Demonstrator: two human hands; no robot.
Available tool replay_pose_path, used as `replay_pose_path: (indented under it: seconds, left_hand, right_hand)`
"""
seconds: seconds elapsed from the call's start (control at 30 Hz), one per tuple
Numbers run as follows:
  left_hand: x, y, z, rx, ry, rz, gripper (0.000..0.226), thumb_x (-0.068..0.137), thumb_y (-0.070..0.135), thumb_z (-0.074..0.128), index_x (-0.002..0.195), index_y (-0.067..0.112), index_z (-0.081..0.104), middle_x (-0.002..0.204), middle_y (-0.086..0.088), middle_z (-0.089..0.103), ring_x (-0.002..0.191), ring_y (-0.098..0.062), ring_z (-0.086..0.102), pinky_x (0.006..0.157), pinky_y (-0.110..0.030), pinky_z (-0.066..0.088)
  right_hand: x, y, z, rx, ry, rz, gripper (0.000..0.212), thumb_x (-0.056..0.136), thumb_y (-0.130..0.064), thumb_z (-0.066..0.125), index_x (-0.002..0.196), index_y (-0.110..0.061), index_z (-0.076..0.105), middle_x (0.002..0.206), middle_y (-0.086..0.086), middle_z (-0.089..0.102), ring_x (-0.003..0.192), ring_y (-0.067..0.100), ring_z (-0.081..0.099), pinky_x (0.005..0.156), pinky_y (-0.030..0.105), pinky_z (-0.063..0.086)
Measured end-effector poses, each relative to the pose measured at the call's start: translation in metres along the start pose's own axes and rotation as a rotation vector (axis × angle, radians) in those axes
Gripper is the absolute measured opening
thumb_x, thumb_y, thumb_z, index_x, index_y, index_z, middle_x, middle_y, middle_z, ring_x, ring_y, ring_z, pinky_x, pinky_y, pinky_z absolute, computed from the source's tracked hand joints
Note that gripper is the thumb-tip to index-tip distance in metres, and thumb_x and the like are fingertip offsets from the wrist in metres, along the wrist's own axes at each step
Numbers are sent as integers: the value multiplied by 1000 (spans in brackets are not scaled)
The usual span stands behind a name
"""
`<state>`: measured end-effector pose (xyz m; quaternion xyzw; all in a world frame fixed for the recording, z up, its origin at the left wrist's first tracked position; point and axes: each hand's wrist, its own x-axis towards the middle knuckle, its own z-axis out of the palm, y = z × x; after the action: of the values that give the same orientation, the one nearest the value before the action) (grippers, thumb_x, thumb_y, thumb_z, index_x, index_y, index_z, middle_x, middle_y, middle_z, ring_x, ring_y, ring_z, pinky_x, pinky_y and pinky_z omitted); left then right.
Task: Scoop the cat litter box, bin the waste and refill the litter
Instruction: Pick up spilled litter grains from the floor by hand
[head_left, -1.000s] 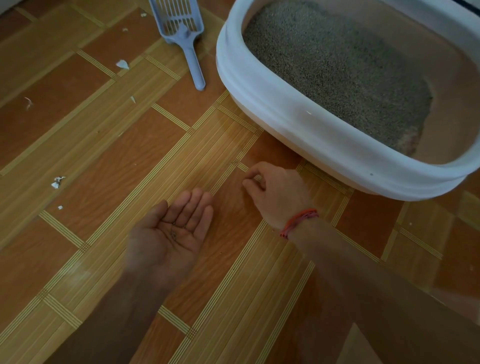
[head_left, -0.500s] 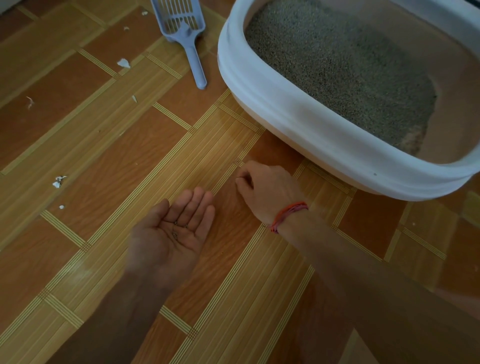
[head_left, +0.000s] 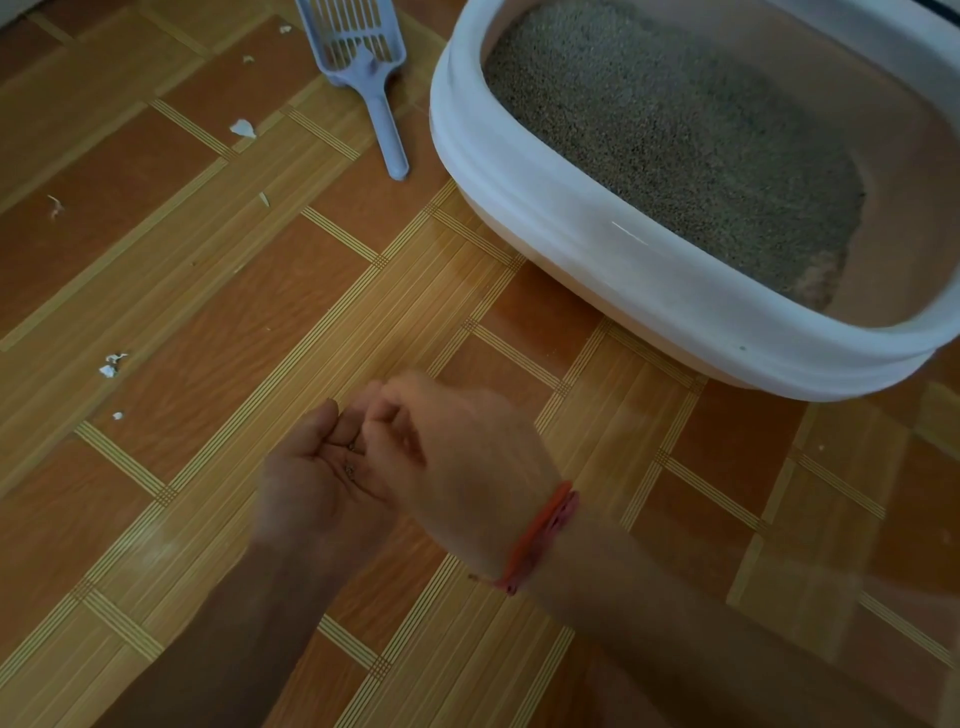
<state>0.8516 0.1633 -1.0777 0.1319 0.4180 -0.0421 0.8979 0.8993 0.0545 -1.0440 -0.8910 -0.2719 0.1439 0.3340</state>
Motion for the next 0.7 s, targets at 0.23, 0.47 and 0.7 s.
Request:
replay_pose_path:
  seconds: [0.23,0.47,0.7]
  left_hand:
    - [1,0,5,-34,24,-46,41,101,29,39,124,5,62,117,-8,71,103,-21,71,72,-38,61]
    - [1,2,2,-33,-1,1,40,101,28,37,107,5,70,107,-9,74,101,-23,72,72,-39,61]
    - [4,13,1,-42,5,95,54,103,25,36,81,-1,78,110,-13,73,102,-28,71,86,-43,57]
  right_hand:
    - [-8,-2,13,-17,-38,-54,21,94,-34,50,102,-18,61,76,1,66,70,22,64,61,42,54]
    - [-3,3,6,12,34,-50,14,92,-33,56,87,-24,65,73,-4,68,69,17,65,60,39,55]
    - [20,58,-14,-116,42,235,16,97,-37,50,94,-31,65,78,-14,65,77,6,62,72,34,56]
